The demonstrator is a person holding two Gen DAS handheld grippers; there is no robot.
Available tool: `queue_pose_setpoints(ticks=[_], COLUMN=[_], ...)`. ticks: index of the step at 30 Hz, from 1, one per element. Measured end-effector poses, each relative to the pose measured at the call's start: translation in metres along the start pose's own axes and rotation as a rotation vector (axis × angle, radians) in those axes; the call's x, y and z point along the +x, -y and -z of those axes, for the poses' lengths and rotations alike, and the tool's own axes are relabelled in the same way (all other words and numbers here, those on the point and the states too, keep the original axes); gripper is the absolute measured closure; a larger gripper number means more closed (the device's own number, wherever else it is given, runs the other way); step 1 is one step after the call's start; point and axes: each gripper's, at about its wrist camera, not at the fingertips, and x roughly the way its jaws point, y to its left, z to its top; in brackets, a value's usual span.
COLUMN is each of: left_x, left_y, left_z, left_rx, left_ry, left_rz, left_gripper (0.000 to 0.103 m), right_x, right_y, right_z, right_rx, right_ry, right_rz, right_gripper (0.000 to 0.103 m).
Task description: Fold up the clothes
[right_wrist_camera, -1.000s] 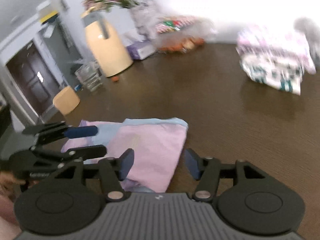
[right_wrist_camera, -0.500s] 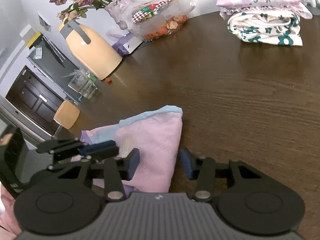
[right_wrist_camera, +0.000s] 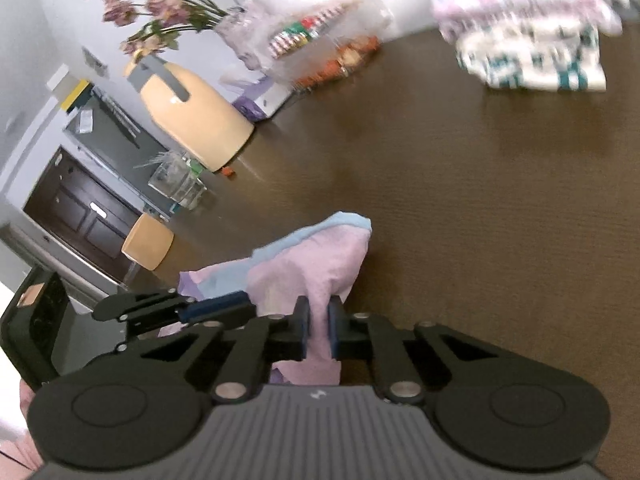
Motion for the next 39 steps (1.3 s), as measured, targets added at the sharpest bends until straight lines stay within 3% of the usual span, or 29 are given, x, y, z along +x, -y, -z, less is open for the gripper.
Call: queue_pose_setpoints(ticks=[4, 6, 7, 8, 11, 13, 17, 24, 28, 39], left_x=[0.017, 0.031, 0.036, 0.038, 0.02, 0.006, -0.011, -0.021, -0.01, -0.014], left_y=[0.024, 0.038, 0.043, 0.047, 0.044, 0.035, 0.012, -0.008, -0.007, -0.008], left_z=[-0.019, -0.029, -0.034, -0.038, -0.038, -0.031, -0.009, 0.014, 0.019, 0.027], left_rx=[0.046, 0.062, 0.06, 0.056, 0.047, 0.032, -0.008, -0.049, -0.049, -0.067], left_ry=[0.004, 0.008, 0.005, 0.008, 0.065, 0.076, 0.036, 0.012, -0.023, -0.001], left_rz=[0.059, 0.104, 0.115, 0.12, 0.15, 0.121, 0.045, 0.05, 0.084, 0.094], left_gripper=[0.088, 0.077, 0.062, 0.056, 0.056, 0.056, 0.059, 0.059, 0.061, 0.061], right_x=[-0.029, -0.045, -0.052, -0.058, -0.072, -0.076, -0.064, -0.028, -0.012, 0.021], right_y=[-0.01, -0.017, -0.02, -0.024, -0.037, -0.044, -0.065, -0.112, -0.126, -0.139], right_z=[-0.014, -0.022, -0.026, -0.029, -0.035, -0.037, -0.032, -0.019, -0.016, -0.006], right_rx=[-0.08, -0.127, -0.151, -0.175, -0.258, -0.301, -0.407, -0.567, -0.588, -0.597], right_ry=[0.043, 0.054, 0.06, 0.059, 0.052, 0.039, -0.01, -0.087, -0.129, -0.201], right_rz=[0.061, 0.104, 0.125, 0.147, 0.202, 0.217, 0.243, 0.252, 0.252, 0.213], right_gripper=[0.094, 0.094, 0.094, 0.094, 0.094, 0.094, 0.094, 0.094, 0.094, 0.094])
